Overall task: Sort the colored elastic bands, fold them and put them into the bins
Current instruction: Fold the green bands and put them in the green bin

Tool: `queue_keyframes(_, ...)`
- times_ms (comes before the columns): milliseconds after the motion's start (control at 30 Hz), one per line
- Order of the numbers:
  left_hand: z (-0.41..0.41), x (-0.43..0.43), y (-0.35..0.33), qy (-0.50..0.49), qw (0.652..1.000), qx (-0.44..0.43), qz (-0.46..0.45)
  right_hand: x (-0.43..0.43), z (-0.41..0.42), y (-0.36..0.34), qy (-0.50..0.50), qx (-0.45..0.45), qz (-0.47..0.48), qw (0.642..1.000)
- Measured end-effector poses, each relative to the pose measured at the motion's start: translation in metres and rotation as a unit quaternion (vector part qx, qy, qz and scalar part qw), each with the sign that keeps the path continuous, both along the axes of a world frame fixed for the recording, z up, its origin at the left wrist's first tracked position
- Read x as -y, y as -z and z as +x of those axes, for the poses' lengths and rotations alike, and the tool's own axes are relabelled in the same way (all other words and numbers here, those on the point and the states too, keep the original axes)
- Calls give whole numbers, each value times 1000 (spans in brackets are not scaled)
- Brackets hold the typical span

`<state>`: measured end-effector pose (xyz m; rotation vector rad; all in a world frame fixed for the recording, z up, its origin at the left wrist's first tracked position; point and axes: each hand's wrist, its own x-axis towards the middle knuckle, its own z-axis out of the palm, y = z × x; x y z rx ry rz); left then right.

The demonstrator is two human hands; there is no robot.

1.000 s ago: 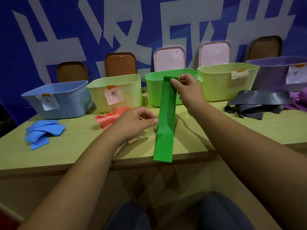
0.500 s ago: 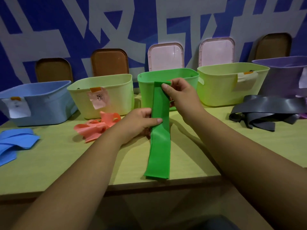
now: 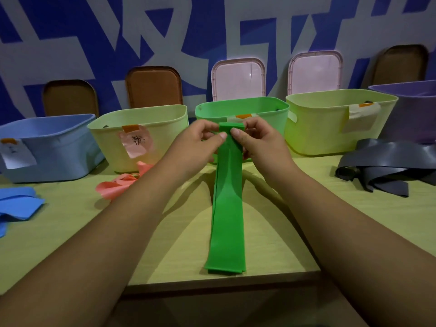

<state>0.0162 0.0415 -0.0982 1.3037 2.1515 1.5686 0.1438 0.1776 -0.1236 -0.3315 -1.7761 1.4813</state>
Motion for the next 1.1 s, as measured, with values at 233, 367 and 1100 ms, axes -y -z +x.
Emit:
queue_keyframes(233, -15, -4, 13, 22, 995, 58, 73, -2, -5, 7, -1, 30, 14, 999)
queue_keyframes(367, -19, -1, 13, 33, 992, 82, 94, -3, -9, 7, -20, 34, -5, 999)
queue_keyframes(1100, -7, 3, 23, 47, 985, 116, 117, 3, -6, 6, -11, 58, 28, 998)
